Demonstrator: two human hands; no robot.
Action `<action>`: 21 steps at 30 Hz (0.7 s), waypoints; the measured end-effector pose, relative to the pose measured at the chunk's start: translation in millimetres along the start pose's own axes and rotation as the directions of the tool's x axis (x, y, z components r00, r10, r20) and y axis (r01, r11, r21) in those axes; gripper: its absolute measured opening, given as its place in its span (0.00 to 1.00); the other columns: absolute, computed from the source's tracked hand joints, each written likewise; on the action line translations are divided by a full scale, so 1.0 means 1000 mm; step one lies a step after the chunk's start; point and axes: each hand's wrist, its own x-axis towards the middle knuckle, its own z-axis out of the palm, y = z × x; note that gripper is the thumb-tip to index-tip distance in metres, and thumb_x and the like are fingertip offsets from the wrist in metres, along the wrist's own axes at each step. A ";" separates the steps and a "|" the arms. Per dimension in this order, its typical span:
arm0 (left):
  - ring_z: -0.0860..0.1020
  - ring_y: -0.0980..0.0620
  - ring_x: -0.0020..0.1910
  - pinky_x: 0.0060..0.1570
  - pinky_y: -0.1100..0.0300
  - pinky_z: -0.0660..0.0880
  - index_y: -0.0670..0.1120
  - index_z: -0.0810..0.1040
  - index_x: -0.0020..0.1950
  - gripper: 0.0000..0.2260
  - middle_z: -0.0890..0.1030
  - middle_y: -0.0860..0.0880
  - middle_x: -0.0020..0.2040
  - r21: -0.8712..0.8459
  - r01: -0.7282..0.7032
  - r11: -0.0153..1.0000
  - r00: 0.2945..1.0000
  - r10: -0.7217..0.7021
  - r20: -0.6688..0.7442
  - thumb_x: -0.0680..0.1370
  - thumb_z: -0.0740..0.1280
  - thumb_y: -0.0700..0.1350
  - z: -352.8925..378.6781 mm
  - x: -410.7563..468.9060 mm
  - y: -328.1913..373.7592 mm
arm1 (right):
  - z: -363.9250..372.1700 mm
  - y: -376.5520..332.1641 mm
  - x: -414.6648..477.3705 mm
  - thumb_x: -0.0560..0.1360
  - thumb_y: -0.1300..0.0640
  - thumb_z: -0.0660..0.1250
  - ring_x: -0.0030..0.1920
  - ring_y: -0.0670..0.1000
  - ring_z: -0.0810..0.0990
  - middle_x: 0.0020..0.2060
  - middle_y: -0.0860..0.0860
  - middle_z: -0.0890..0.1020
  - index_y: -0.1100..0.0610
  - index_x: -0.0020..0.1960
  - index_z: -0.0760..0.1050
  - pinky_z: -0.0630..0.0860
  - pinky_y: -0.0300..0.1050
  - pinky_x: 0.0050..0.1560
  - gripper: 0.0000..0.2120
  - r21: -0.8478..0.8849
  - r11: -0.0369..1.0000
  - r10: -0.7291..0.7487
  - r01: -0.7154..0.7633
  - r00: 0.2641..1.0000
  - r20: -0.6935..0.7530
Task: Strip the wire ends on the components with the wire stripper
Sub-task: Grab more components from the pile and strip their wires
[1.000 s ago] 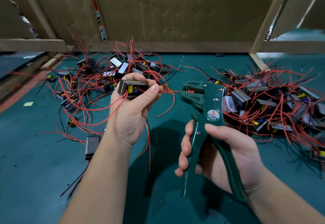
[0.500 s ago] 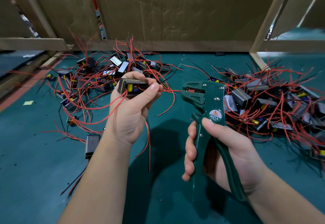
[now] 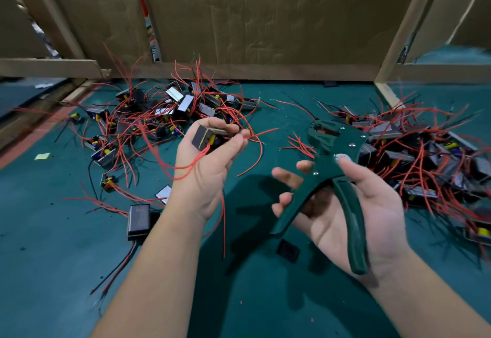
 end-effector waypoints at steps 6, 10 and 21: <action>0.77 0.58 0.54 0.58 0.65 0.71 0.53 0.72 0.54 0.28 0.79 0.52 0.52 0.588 -0.285 0.757 0.947 0.126 0.297 0.61 0.52 0.30 0.003 -0.010 -0.008 | -0.003 -0.001 -0.003 0.66 0.44 0.74 0.38 0.61 0.81 0.49 0.61 0.78 0.57 0.67 0.74 0.79 0.57 0.47 0.33 -0.009 0.979 0.197 -0.204 0.932 0.303; 0.76 0.57 0.55 0.56 0.60 0.73 0.63 0.69 0.58 0.35 0.77 0.60 0.52 0.628 -0.300 0.718 0.926 0.062 0.371 0.61 0.52 0.30 -0.002 -0.007 -0.011 | -0.006 -0.004 -0.002 0.64 0.44 0.75 0.37 0.62 0.81 0.49 0.61 0.76 0.57 0.67 0.74 0.79 0.58 0.45 0.35 -0.107 0.969 0.243 -0.221 0.927 0.284; 0.69 0.71 0.57 0.58 0.76 0.62 0.55 0.63 0.69 0.33 0.70 0.64 0.57 0.770 -0.353 0.532 0.912 0.011 0.410 0.66 0.55 0.34 -0.009 -0.005 -0.010 | -0.014 -0.003 0.000 0.65 0.50 0.76 0.36 0.63 0.81 0.60 0.57 0.79 0.61 0.66 0.73 0.75 0.63 0.44 0.33 -0.375 0.922 0.197 -0.100 0.953 0.230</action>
